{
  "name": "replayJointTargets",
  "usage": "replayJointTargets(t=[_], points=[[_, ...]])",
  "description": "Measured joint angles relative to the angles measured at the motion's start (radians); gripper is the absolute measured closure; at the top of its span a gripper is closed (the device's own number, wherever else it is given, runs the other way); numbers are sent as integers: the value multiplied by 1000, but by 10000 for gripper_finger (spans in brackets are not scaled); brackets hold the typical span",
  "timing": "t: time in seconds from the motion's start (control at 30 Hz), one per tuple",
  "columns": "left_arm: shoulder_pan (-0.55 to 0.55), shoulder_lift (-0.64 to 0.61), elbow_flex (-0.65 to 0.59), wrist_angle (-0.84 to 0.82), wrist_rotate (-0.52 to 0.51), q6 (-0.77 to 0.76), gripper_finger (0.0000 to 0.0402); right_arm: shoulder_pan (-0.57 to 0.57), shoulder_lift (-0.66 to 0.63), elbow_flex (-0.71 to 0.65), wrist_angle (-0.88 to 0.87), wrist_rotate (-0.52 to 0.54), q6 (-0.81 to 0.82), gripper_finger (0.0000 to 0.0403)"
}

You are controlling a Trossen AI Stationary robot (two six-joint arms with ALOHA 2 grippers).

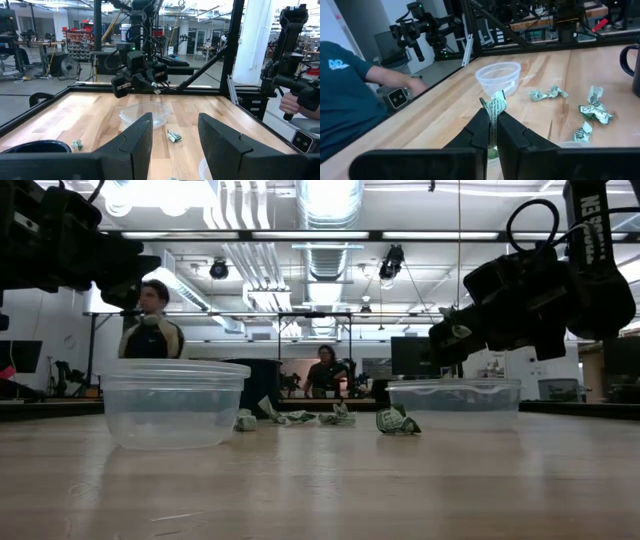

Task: Pick and place Stevia / Truvia into bins
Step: Put the white stevia packet into the top transparent container

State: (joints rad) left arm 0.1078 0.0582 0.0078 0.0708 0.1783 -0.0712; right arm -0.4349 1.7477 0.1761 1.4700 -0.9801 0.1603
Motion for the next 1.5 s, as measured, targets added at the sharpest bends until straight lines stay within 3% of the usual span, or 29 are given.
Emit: replayJointTargets(t=[0.3, 0.7, 0.9, 1.0, 1.1, 1.33, 1.5], points=[[0, 0, 0, 0, 0, 0, 260, 19, 0, 12, 0, 3, 11, 335], [0, 0, 0, 0, 0, 0, 260, 19, 1, 18, 0, 14, -3, 201], [0, 0, 0, 0, 0, 0, 260, 19, 1, 27, 0, 14, 3, 181], [0, 0, 0, 0, 0, 0, 260, 19, 1, 34, 0, 14, 19, 192], [0, 0, 0, 0, 0, 0, 260, 19, 1, 41, -1, 14, 19, 227], [0, 0, 0, 0, 0, 0, 260, 19, 1, 47, -60, -16, -75, 379], [0, 0, 0, 0, 0, 0, 260, 22, 1, 49, -83, -13, -74, 389]])
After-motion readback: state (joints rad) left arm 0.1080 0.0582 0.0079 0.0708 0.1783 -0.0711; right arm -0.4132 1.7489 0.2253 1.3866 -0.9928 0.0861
